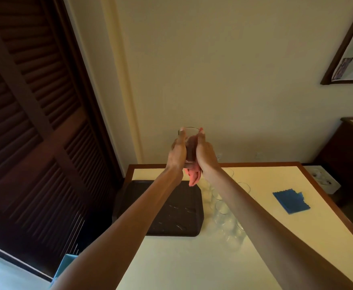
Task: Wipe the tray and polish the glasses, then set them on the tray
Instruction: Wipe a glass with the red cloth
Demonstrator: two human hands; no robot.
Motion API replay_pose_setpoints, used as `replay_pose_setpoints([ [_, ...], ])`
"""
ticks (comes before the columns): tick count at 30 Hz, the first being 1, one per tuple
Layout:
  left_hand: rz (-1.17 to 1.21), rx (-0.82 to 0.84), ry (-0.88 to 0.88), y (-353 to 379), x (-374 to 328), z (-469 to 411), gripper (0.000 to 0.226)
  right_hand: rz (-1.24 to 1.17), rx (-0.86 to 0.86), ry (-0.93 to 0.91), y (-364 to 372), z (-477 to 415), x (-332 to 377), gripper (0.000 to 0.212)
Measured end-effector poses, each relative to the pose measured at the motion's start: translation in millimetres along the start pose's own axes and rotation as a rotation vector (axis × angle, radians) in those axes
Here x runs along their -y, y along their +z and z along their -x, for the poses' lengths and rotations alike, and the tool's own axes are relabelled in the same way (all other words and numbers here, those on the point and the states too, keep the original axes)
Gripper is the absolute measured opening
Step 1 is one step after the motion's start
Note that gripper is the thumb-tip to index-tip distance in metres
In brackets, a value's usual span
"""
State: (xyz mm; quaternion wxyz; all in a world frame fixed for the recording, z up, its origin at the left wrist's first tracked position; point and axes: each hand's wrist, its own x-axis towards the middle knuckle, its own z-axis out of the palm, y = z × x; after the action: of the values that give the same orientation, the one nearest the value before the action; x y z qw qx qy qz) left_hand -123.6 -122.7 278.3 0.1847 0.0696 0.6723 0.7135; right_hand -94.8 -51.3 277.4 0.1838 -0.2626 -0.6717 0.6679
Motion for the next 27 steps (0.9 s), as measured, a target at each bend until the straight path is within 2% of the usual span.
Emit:
replay_pose_setpoints([
  [5,-0.006,-0.061,0.069,-4.0,-3.1,-5.3,0.057,-0.302,0.128,0.344,-2.0,19.4,-11.6,0.052],
  [7,-0.048,-0.059,0.083,-5.7,-4.2,-11.2,0.061,-0.445,0.152,0.45,-3.1,22.1,-16.9,0.048],
  [11,-0.091,-0.049,0.112,-10.9,-7.2,-12.5,0.061,-0.653,0.144,0.529,-6.6,13.7,-25.3,0.05],
  [14,-0.236,0.017,0.222,-21.5,-10.9,-14.3,0.086,-0.732,0.089,0.532,-8.8,1.6,-26.1,0.043],
  [16,-0.395,0.058,0.315,-30.0,-13.8,-19.9,0.094,-0.749,0.058,0.531,-10.8,-4.0,-26.6,0.049],
  [20,-0.716,0.085,0.392,-38.8,-18.9,-28.0,0.059,-0.659,-0.014,0.404,-9.1,-8.8,-27.5,0.053],
  [23,-0.775,0.067,0.372,-38.1,-20.1,-29.0,0.042,-0.468,-0.077,0.141,-2.1,-5.0,-31.9,0.05],
  [25,-0.796,0.049,0.319,-36.7,-20.6,-27.9,0.036,-0.354,-0.113,-0.02,-0.2,-3.4,-36.1,0.046],
  [27,-0.81,0.006,0.328,-37.8,-20.6,-25.8,0.04,-0.298,-0.068,-0.062,-3.5,-4.5,-36.1,0.047],
])
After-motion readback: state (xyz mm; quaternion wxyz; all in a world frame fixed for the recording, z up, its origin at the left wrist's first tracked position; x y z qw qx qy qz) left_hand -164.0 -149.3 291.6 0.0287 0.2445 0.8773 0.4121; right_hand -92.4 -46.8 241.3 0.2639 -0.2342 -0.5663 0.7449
